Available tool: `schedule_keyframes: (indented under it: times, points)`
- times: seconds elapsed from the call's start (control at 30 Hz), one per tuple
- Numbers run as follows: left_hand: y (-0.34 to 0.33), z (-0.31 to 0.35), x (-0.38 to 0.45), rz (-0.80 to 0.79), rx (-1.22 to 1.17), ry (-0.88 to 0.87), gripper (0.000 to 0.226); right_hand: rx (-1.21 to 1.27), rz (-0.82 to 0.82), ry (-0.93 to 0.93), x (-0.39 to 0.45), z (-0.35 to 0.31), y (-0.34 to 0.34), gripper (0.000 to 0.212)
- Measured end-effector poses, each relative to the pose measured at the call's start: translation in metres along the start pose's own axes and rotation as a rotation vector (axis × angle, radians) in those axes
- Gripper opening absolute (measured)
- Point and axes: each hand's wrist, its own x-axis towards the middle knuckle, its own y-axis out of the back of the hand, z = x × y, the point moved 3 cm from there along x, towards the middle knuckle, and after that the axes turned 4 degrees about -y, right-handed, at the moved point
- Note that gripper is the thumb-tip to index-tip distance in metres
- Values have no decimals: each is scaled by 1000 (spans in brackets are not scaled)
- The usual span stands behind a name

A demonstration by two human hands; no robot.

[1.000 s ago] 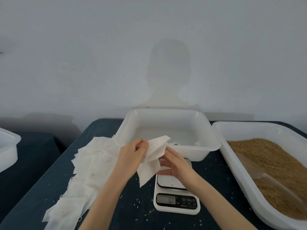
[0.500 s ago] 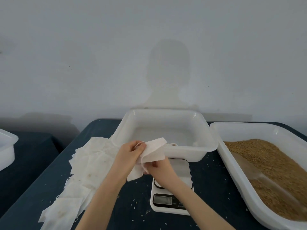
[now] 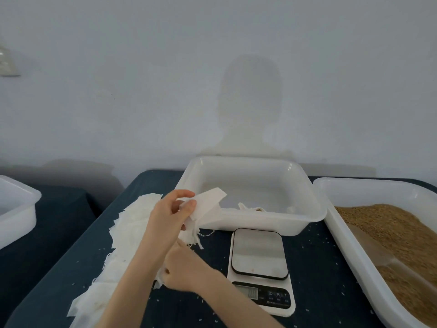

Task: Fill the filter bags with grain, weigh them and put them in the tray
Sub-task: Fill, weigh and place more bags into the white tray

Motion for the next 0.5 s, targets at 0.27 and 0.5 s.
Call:
schedule_keyframes:
  times: [0.27, 0.5]
  points:
    - [-23, -18, 12, 121, 30, 24, 20, 1077, 490, -381, -54, 55, 69, 33]
    - [-60, -23, 13, -40, 349, -18, 35, 686, 786, -307, -112, 86, 106, 33]
